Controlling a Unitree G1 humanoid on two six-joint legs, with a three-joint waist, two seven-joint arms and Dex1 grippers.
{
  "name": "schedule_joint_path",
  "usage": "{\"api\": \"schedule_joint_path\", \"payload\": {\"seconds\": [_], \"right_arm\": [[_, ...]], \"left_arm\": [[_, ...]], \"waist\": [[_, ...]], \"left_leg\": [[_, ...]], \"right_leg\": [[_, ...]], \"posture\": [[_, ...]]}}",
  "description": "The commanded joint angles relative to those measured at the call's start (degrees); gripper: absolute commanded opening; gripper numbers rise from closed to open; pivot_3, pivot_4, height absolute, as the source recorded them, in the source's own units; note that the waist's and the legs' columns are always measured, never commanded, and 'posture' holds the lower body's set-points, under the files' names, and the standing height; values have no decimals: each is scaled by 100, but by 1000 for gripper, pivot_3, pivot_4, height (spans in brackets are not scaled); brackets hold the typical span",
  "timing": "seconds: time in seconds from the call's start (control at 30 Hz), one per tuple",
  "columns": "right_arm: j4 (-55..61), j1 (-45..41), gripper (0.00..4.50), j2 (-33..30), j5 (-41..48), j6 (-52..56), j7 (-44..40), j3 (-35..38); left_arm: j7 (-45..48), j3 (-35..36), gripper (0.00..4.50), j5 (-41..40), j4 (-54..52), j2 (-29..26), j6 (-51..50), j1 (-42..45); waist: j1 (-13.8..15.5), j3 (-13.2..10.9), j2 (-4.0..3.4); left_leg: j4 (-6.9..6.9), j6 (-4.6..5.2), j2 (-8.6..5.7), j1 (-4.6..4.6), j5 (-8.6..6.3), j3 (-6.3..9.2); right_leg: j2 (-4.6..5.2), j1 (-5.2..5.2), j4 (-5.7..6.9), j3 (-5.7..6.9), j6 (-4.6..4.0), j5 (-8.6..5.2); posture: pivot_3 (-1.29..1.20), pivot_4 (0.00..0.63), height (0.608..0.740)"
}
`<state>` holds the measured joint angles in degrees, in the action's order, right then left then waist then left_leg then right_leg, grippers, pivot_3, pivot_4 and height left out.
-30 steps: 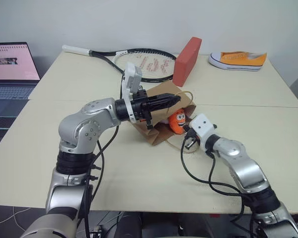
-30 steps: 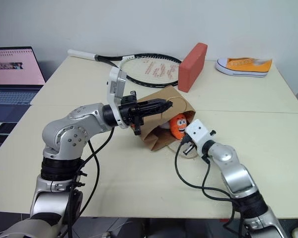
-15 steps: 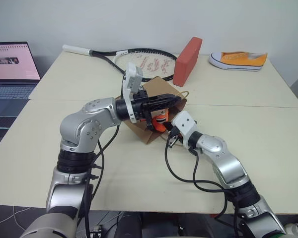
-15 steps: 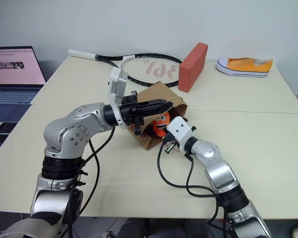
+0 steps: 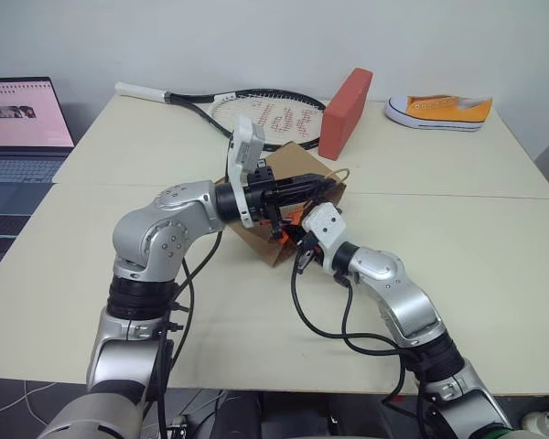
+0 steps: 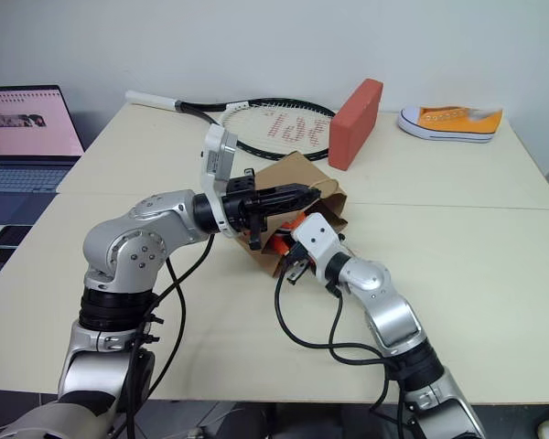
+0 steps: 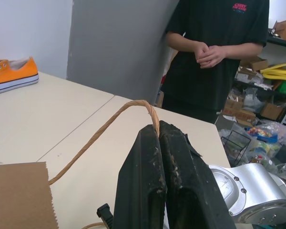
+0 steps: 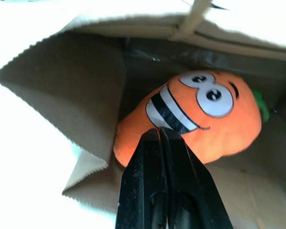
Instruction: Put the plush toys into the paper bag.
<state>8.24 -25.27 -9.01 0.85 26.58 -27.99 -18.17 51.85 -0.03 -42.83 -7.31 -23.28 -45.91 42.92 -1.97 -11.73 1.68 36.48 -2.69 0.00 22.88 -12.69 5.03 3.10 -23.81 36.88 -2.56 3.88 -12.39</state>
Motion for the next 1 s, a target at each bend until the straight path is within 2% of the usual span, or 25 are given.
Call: {"api": "schedule_joint_path", "payload": {"seconds": [0.03,0.5,0.67,0.77,1.0], "right_arm": [[103,-8,46,61,42,-119,107,121],[1662,459,46,-879,867,898,-371,857],[2009,728,46,-1481,1266,1383,-541,1524],[1866,849,630,-1812,1329,1494,-538,1782],[1799,986,3095,-2271,1243,1446,-730,1561]], "left_arm": [[-27,175,0,-109,-85,-21,51,77],[-122,158,0,-40,-46,-3,96,21],[-123,151,0,-13,-23,-7,125,23],[-124,132,0,0,-41,0,142,-4],[-131,129,0,12,-52,-2,157,-16]], "waist": [[0,0,0],[11,0,0],[15,0,0],[19,0,1],[-7,0,0]], "left_leg": [[0,0,0,0,0,0],[0,0,1,-1,0,2],[0,0,0,2,0,1],[2,0,-1,2,0,1],[1,1,1,-1,0,-2]], "right_leg": [[0,0,0,0,0,0],[-1,1,1,3,0,0],[-1,1,-1,2,0,-1],[1,4,-2,1,0,0],[-1,3,-1,1,0,-1]], "posture": [[0,150,740],[0,150,740],[0,150,740],[0,150,740],[0,150,740]]}}
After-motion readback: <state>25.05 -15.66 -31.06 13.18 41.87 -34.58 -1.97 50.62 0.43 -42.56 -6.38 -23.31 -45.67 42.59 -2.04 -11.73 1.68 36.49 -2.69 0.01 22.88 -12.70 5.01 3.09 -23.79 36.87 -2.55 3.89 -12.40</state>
